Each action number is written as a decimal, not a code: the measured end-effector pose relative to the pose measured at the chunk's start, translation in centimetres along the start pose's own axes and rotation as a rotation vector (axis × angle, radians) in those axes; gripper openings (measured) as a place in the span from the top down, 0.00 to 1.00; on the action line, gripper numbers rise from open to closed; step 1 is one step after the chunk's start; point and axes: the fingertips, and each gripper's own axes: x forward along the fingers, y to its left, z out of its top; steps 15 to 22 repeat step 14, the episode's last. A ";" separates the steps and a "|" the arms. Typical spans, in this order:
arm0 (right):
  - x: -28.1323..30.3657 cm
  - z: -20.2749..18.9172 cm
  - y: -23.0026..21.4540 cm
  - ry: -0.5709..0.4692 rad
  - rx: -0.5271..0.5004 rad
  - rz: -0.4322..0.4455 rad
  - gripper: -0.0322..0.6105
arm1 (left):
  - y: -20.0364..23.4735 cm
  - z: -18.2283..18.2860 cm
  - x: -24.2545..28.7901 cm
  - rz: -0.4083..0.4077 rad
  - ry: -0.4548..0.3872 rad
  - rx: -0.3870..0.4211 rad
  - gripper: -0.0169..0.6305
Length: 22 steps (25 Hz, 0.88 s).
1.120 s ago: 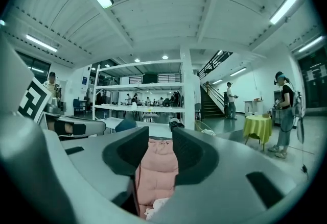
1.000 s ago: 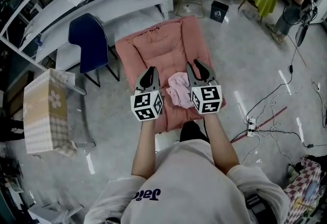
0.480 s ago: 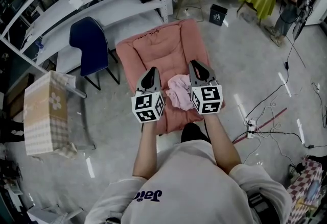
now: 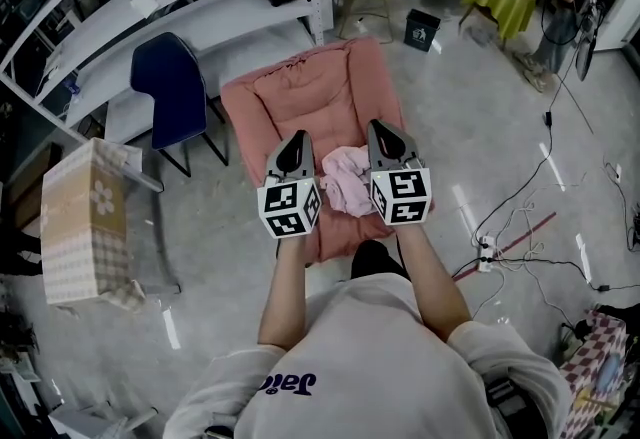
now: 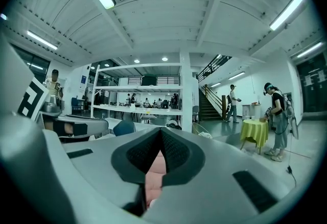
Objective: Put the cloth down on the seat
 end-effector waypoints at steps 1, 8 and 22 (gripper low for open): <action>0.1 0.0 -0.1 -0.001 0.000 0.001 0.93 | 0.0 0.1 0.1 0.000 -0.001 0.001 0.94; 0.5 -0.3 0.2 0.006 0.004 0.027 0.93 | 0.1 -0.1 0.4 0.010 -0.002 -0.002 0.94; 1.5 -0.7 -0.1 0.006 0.029 0.060 0.93 | 0.5 -0.6 1.4 0.022 0.008 -0.008 0.94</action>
